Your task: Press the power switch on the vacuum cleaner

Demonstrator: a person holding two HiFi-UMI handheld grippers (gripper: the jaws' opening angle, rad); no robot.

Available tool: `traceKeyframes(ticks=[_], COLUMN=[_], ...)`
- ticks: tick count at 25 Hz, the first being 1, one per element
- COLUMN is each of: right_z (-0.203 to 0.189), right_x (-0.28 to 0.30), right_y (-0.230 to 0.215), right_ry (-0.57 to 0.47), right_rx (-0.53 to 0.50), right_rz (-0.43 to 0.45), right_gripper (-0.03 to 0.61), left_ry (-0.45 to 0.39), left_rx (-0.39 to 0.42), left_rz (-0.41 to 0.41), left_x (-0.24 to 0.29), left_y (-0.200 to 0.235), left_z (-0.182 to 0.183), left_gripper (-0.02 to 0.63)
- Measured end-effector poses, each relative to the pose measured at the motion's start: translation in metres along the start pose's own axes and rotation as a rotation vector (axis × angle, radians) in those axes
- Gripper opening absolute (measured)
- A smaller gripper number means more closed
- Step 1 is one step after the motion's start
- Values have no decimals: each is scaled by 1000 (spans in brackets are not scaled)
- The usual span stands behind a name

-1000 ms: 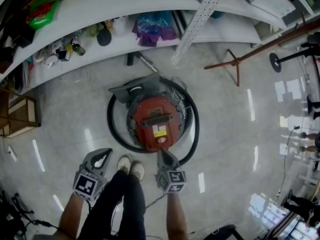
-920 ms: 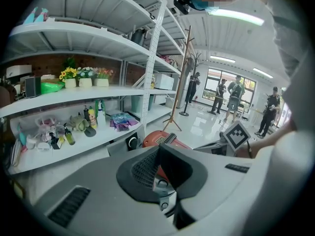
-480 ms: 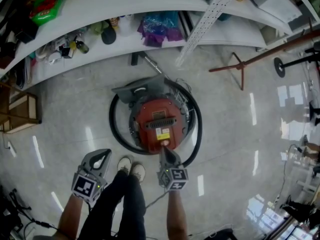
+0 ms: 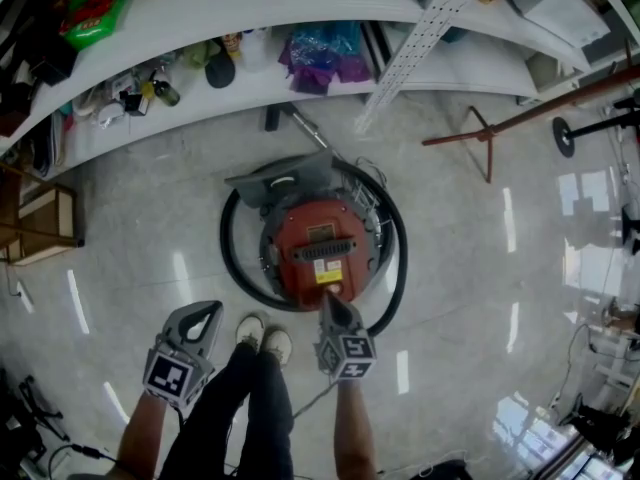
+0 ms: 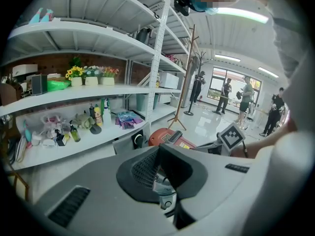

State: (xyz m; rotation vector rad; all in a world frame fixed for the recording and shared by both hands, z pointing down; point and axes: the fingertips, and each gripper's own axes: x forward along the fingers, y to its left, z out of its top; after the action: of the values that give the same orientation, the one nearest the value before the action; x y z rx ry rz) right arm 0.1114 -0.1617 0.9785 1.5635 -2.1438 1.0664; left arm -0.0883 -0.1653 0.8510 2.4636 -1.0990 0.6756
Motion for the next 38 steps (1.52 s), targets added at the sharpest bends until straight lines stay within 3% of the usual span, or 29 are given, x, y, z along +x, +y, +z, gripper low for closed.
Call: traceKeyframes(ticks=[29,34,38], right_z=[-3,-4,-5], right_x=[9,17,19], right_y=[0,5,3], right_ry=[41,43,30], right_rx=[-73,-135,-98], right_rz=[-31,-57,-56], right_gripper=[12,12,12], left_ry=[4,6,5], left_rx=[-38,-30,-34], left_rz=[-12,-13,-5], left_x=[8,9,7], left_y=[4,6,11], left_z=[-8,-10,-12], left_gripper=[6,6,6])
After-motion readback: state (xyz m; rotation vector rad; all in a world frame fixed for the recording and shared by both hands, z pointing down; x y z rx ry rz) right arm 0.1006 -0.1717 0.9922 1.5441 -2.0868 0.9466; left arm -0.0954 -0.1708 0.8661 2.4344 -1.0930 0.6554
